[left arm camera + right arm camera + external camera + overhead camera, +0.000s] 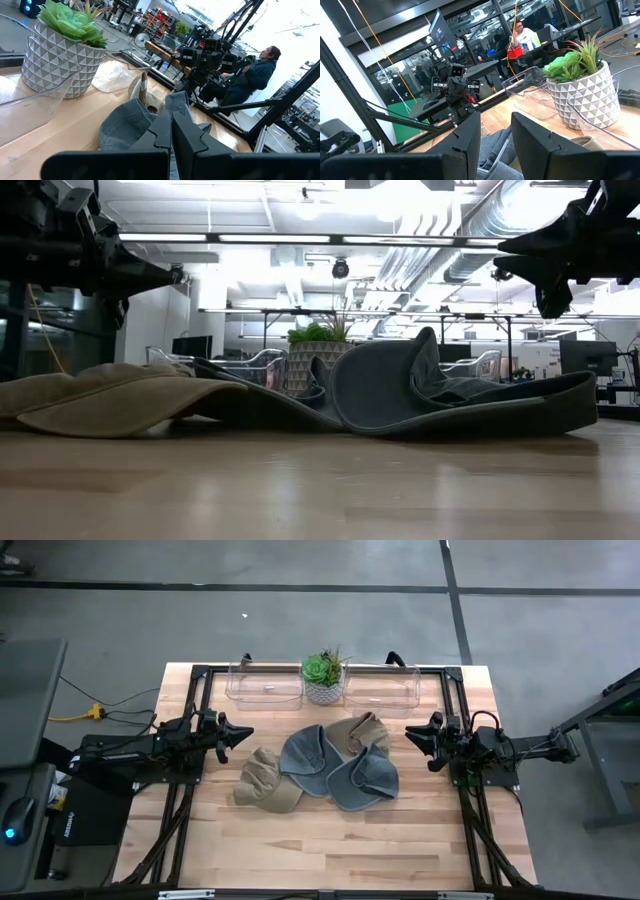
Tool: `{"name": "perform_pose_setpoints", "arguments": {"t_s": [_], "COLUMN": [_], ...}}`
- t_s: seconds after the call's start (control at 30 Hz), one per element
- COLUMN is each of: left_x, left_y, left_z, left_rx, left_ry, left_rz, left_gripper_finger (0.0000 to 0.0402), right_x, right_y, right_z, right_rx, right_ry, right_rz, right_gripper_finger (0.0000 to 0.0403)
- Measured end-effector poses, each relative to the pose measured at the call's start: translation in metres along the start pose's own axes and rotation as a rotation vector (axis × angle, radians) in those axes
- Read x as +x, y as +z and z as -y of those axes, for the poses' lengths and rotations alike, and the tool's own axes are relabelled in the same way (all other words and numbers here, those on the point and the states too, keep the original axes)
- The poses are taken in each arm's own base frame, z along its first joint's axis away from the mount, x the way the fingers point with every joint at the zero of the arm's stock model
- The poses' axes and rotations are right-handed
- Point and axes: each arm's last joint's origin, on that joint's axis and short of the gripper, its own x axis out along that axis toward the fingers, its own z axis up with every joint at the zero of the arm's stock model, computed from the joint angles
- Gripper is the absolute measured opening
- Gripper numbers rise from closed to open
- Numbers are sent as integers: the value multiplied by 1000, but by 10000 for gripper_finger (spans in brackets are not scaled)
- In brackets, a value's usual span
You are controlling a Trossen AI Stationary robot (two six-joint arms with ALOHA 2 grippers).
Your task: Pick & Place hat
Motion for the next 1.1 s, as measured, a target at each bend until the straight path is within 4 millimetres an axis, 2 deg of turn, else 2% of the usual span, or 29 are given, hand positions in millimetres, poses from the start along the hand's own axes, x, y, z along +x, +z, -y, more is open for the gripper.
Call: {"name": "perform_pose_setpoints", "arguments": {"t_s": [0.17, 0.33, 0.4, 0.57, 0.83, 1.1], "left_x": [0, 0, -1, -1, -2, -3], "left_y": [0, 1, 2, 6, 6, 3], "left_z": [0, 1, 2, 4, 5, 12], "left_rx": [-138, -412, -472, -499, -644, -693], "left_ry": [0, -21, -27, -30, -51, -216], "left_rz": [0, -14, -19, -16, -40, -244], "left_gripper_finger": [1, 1, 1, 1, 1, 1], "right_x": [0, 0, 0, 0, 0, 0], "right_y": [0, 0, 0, 0, 0, 0], "right_z": [0, 0, 0, 0, 0, 0], "right_rx": [0, 0, 0, 0, 0, 0], "right_ry": [0, 0, 0, 0, 0, 0], "right_rz": [0, 0, 0, 0, 0, 0], "right_gripper_finger": [105, 105, 105, 105, 105, 105]}}
